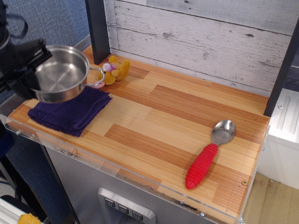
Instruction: Put the pan onto the purple cloth
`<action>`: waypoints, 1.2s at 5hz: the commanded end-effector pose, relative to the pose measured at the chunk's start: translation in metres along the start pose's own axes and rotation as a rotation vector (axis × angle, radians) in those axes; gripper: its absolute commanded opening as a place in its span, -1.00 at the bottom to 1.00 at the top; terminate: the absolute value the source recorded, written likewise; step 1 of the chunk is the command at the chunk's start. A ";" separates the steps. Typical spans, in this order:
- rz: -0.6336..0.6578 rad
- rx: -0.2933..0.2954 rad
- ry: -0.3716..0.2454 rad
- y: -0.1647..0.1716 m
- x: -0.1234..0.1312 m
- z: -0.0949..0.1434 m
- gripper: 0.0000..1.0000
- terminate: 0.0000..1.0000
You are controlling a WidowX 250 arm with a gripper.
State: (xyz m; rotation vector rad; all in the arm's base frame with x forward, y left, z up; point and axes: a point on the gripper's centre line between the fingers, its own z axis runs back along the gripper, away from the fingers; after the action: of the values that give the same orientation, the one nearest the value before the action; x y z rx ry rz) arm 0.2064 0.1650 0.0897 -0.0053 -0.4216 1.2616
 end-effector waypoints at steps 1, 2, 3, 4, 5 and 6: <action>-0.022 0.029 -0.041 0.003 0.019 -0.027 -1.00 -1.00; -0.033 0.042 -0.031 0.004 0.021 -0.041 -1.00 -1.00; -0.060 0.035 -0.029 0.001 0.016 -0.048 -1.00 -1.00; -0.067 0.034 -0.018 -0.003 0.010 -0.050 -1.00 -1.00; -0.072 0.015 -0.005 -0.005 0.003 -0.051 -1.00 -1.00; -0.084 -0.019 0.069 -0.009 -0.008 -0.056 -1.00 -1.00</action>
State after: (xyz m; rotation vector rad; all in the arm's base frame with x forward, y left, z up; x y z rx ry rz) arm 0.2275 0.1731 0.0299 -0.0503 -0.3521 1.1950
